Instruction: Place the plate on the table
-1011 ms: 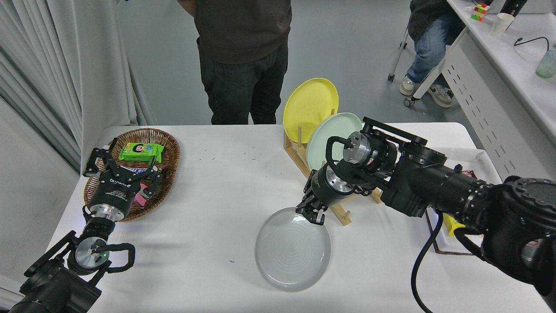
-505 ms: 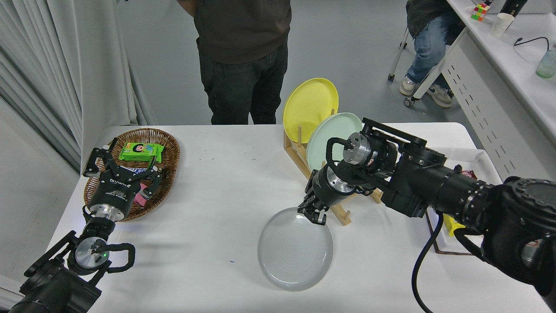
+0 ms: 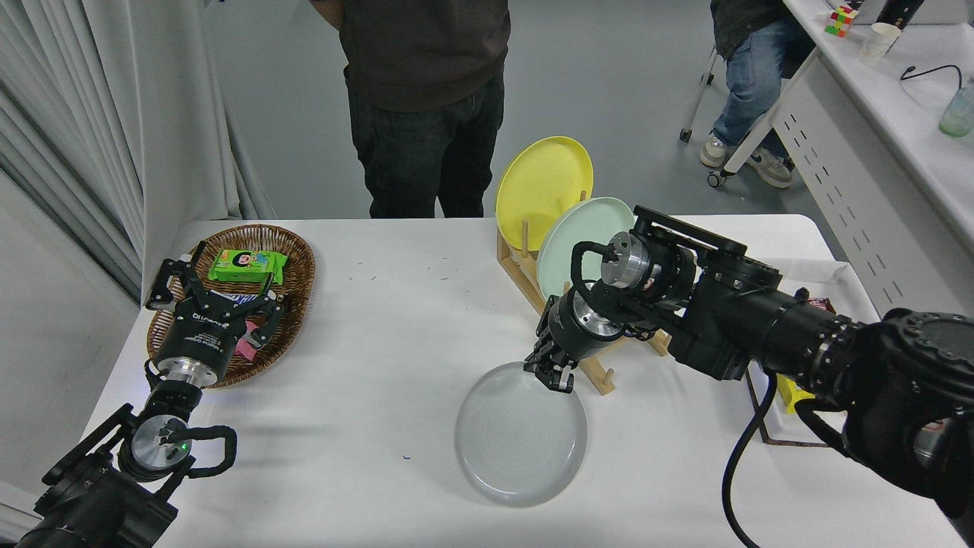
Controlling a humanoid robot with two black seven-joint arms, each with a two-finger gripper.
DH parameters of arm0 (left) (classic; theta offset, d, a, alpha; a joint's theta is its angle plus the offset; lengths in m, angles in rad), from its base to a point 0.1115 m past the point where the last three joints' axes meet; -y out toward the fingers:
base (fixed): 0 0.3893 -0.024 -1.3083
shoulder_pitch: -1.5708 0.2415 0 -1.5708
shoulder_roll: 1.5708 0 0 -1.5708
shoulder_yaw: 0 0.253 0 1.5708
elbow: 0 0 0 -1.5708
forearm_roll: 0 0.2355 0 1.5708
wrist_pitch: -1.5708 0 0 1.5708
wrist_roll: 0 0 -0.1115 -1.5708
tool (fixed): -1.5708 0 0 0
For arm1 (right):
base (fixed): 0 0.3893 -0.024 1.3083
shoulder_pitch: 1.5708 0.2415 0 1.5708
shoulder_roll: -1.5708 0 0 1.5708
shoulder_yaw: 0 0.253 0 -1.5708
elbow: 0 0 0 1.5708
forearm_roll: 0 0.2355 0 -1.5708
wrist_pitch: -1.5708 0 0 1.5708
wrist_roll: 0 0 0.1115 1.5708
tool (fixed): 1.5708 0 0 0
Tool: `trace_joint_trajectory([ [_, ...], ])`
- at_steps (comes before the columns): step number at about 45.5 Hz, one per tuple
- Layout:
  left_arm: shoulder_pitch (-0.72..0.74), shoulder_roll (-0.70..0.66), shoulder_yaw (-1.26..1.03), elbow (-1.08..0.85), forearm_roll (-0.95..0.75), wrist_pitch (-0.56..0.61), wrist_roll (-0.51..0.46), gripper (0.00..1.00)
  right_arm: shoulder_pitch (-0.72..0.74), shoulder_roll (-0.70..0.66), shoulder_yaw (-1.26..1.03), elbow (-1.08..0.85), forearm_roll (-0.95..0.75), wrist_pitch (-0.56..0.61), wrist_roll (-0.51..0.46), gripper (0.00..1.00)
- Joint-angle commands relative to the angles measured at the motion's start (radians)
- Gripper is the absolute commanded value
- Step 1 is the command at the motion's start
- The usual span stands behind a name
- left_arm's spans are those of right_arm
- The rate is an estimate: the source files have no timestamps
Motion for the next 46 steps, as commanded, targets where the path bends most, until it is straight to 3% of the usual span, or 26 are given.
trace_joint_trajectory([
  [1, 0.0, 0.0, 0.0, 0.0, 0.0, 0.0, 0.0, 0.98, 0.002, 0.0, 0.002, 0.0, 0.0, 0.0, 0.0, 0.15],
  [15, 0.0, 0.0, 0.0, 0.0, 0.0, 0.0, 0.0, 0.98, 0.003, 0.0, 0.005, 0.0, 0.0, 0.0, -0.002, 0.18],
  [23, 0.0, 0.0, 0.001, 0.0, 0.0, 0.0, 0.0, 0.98, 0.009, 0.0, 0.019, 0.006, 0.001, 0.041, -0.002, 0.27],
  [34, 0.0, 0.0, 0.0, 0.0, 0.0, 0.0, 0.0, 0.98, 0.012, 0.0, 0.023, 0.014, 0.001, 0.116, -0.011, 0.55],
  [38, 0.0, 0.0, 0.0, 0.0, 0.0, 0.0, 0.0, 0.98, 0.017, 0.0, 0.022, 0.011, 0.001, 0.155, -0.011, 0.57],
  [41, 0.0, 0.0, 0.0, 0.0, 0.0, 0.0, 0.0, 0.98, 0.02, 0.0, 0.023, 0.014, 0.003, 0.161, -0.011, 0.74],
  [43, 0.0, 0.0, 0.0, 0.0, 0.0, 0.0, 0.0, 0.98, 0.026, 0.0, 0.023, 0.015, 0.012, 0.163, -0.011, 0.98],
  [46, 0.0, 0.0, 0.0, 0.0, 0.001, 0.0, 0.0, 0.98, 0.032, 0.0, 0.029, 0.021, 0.016, 0.176, -0.011, 1.0],
])
